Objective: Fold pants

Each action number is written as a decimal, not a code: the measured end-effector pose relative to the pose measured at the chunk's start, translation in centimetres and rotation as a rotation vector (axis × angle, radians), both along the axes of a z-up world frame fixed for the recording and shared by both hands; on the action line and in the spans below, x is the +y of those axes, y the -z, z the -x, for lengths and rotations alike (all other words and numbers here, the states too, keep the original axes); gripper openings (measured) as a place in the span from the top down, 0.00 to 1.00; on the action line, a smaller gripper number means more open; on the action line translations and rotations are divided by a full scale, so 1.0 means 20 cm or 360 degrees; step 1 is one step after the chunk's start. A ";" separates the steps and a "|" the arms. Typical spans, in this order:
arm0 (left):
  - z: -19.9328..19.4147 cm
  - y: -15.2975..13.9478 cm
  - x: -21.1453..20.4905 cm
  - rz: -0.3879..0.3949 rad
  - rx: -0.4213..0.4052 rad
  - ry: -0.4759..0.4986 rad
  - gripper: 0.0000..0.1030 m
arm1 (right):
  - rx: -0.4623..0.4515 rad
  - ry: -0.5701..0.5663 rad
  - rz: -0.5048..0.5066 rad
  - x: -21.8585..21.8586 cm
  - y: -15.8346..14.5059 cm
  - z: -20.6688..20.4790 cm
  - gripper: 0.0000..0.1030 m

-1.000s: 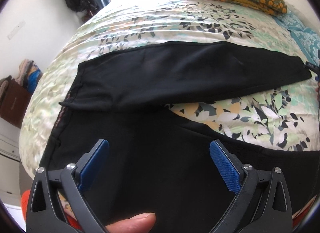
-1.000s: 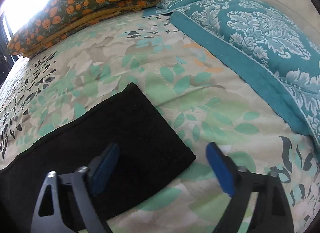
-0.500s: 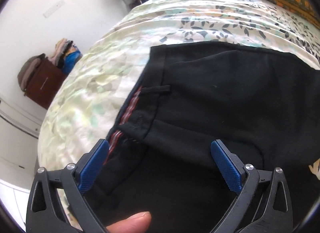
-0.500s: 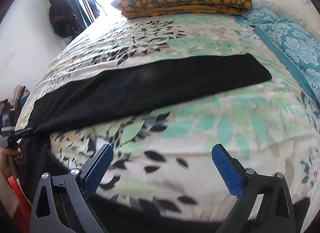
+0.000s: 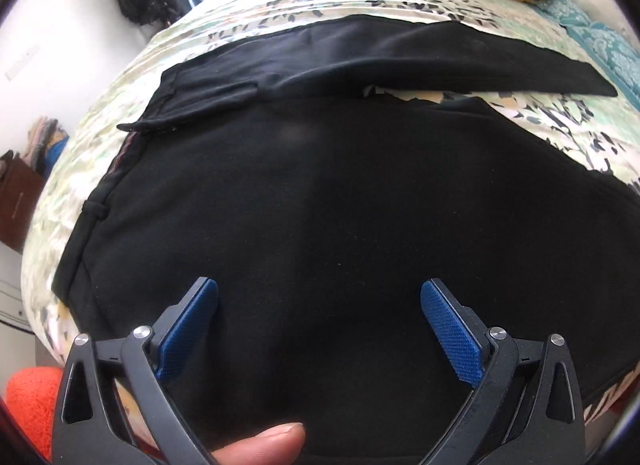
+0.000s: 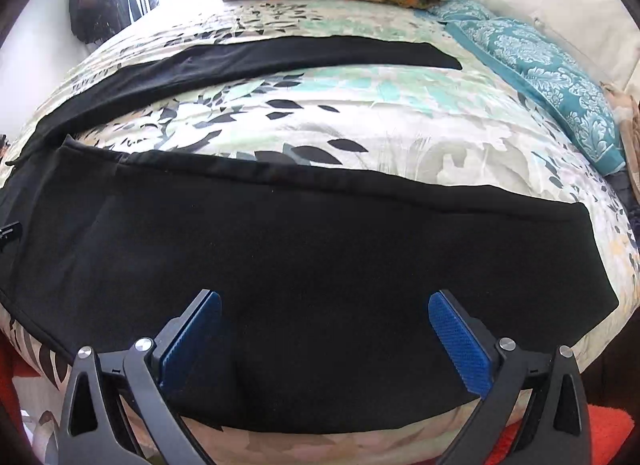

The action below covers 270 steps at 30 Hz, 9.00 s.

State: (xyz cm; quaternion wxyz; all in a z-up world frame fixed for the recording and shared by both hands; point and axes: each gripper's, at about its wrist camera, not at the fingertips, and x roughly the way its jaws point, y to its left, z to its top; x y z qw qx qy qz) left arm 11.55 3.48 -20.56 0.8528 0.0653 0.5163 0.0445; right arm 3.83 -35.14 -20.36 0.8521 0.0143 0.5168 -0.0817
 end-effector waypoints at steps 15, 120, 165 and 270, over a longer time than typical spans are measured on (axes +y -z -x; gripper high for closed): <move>-0.01 0.04 0.05 0.0082 -0.0027 -0.0028 0.00 | -0.0121 0.0065 -0.0008 0.00 0.06 0.00 0.00; -1.40 0.07 0.49 0.0071 -0.0130 -0.0383 0.00 | 0.0048 0.0139 -0.0028 -1.22 -0.04 -2.19 0.01; 0.09 -0.21 0.25 0.0607 0.0067 -0.0195 0.02 | -0.0334 0.0981 -0.1548 -0.96 0.09 -0.13 0.33; 0.32 -0.12 0.12 0.0828 0.0216 -0.0078 0.93 | -0.0042 0.1104 -0.0775 -1.36 -0.11 0.39 0.94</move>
